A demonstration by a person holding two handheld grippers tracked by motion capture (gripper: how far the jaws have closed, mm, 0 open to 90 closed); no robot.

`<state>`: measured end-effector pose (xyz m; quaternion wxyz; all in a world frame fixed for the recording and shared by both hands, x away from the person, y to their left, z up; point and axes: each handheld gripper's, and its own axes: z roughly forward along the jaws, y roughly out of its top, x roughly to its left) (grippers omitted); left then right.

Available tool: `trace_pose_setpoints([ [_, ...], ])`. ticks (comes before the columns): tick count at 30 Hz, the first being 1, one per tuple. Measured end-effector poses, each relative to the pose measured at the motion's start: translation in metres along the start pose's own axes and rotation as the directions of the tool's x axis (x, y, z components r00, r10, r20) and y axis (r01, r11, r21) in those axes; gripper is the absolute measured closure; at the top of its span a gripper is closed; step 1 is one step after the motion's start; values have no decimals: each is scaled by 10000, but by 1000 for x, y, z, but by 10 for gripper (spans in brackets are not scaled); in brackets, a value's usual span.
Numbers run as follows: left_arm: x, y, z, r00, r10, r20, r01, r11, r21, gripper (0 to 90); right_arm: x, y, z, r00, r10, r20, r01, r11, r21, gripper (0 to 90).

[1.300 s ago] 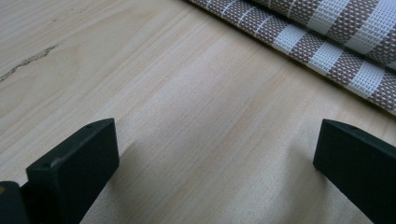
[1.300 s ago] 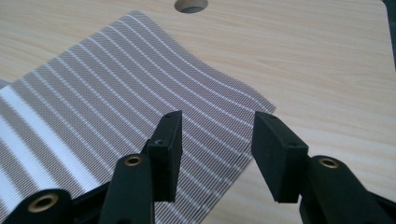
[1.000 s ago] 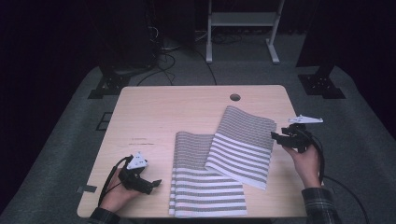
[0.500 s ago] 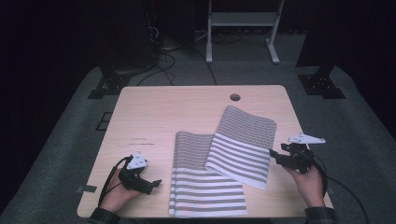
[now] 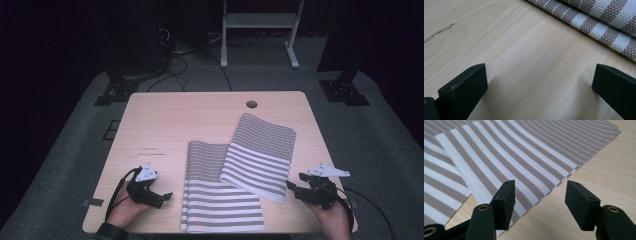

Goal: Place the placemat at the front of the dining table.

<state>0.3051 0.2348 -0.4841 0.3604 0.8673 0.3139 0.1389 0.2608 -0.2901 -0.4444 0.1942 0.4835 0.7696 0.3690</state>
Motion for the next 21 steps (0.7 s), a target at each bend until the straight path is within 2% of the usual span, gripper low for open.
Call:
trace_pose_setpoints([
  [12,0,0,0,10000,-5,-12,5,10000,-14,0,18,-14,11,9991,-160,-398,182,9982,570,397],
  [21,0,0,0,10000,-8,-9,8,10000,-13,0,29,-17,28,9955,-647,-692,731,9892,1267,393],
])
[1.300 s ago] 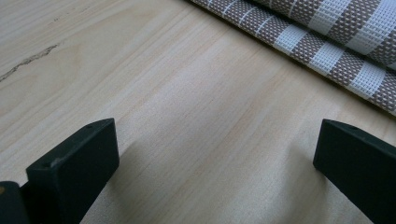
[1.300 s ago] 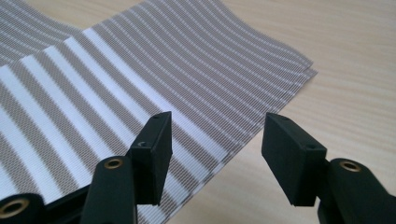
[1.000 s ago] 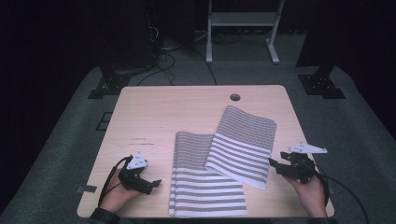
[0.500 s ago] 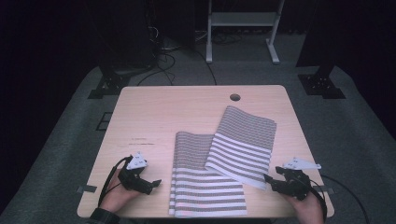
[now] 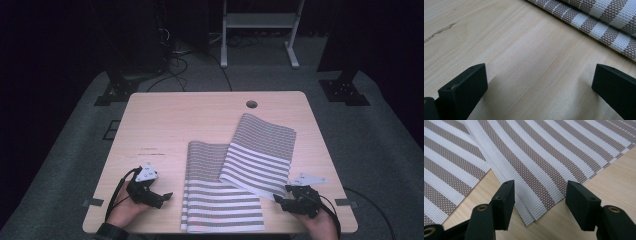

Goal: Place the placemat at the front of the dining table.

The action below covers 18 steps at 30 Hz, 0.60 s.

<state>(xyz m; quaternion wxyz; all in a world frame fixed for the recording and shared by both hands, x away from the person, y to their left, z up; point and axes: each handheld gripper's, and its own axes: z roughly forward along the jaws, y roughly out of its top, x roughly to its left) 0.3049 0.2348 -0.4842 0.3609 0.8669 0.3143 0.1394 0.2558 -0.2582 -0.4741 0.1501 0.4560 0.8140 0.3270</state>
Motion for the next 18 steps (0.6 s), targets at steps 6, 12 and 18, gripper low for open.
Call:
trace_pose_setpoints([
  [6,0,0,0,10000,4,1,-4,10000,5,0,1,-1,-1,9995,-216,218,218,9997,-78,535],
  [12,0,0,0,10000,-2,3,2,10000,1,0,-8,-1,-3,10000,84,32,-84,9999,-81,739],
  [18,0,0,0,10000,6,-1,-6,10000,0,0,-14,0,-7,9999,131,91,-132,9999,32,828],
])
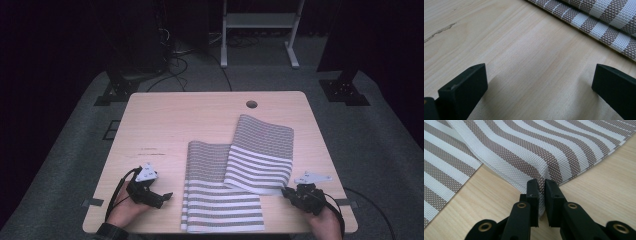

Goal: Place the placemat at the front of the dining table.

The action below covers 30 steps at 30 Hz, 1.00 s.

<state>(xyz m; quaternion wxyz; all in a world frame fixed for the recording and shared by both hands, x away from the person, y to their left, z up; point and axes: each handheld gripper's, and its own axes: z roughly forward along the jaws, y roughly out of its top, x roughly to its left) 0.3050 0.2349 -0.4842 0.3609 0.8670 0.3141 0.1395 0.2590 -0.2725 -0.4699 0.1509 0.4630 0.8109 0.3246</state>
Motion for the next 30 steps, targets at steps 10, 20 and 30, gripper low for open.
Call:
trace_pose_setpoints([
  [10,0,0,0,10000,-5,3,5,10000,-1,0,-22,-3,-17,9980,110,616,-103,9999,-118,841],
  [20,0,0,0,10000,2,-1,-2,10000,2,0,-53,-11,-31,9935,200,1117,-195,9998,-59,838],
  [30,0,0,0,10000,0,1,0,10000,2,0,-83,-26,-46,9846,673,1612,-647,9977,-208,833],
])
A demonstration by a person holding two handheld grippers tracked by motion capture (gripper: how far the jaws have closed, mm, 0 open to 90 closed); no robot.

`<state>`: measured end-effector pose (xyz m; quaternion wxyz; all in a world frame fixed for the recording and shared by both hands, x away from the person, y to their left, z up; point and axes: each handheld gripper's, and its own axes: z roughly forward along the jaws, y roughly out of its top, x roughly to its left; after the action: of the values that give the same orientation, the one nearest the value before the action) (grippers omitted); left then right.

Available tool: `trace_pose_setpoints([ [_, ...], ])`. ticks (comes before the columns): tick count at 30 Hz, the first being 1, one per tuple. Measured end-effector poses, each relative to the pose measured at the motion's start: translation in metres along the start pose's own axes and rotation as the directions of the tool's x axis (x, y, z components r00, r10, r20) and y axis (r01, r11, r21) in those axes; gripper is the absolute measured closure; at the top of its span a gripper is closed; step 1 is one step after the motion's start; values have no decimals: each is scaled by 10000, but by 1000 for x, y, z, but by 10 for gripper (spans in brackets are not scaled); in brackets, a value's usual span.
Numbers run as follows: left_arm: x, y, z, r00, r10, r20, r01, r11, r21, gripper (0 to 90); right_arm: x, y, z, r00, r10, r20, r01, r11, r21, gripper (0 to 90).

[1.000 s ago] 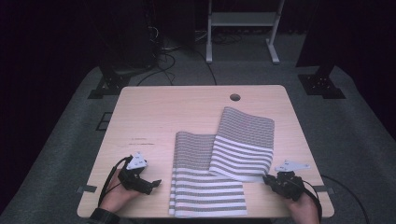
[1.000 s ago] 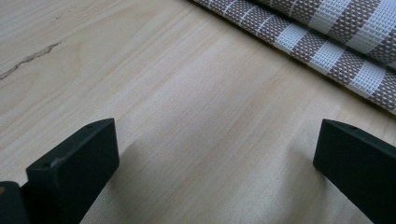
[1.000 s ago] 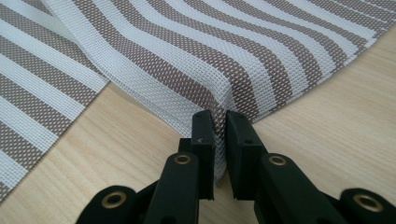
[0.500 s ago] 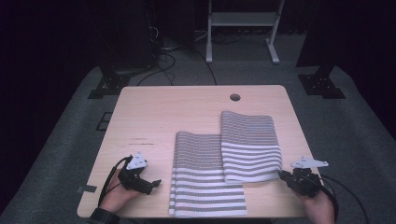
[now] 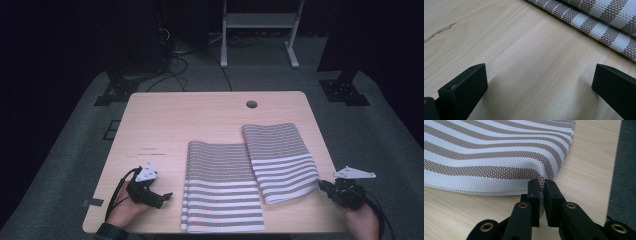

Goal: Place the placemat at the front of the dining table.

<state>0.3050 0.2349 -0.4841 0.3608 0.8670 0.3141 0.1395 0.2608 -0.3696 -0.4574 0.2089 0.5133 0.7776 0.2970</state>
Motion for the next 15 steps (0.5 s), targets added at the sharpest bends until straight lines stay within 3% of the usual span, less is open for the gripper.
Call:
trace_pose_setpoints([
  [5,0,0,0,10000,1,1,-1,10000,9,0,-7,-4,-2,9996,262,116,-263,9996,40,733],
  [10,0,0,0,10000,0,-2,0,10000,9,0,-12,-3,-12,9974,719,105,-712,9957,-596,651],
  [15,0,0,0,10000,0,-1,0,10000,7,0,-13,-3,-5,9949,1008,25,-1004,9928,-659,513],
])
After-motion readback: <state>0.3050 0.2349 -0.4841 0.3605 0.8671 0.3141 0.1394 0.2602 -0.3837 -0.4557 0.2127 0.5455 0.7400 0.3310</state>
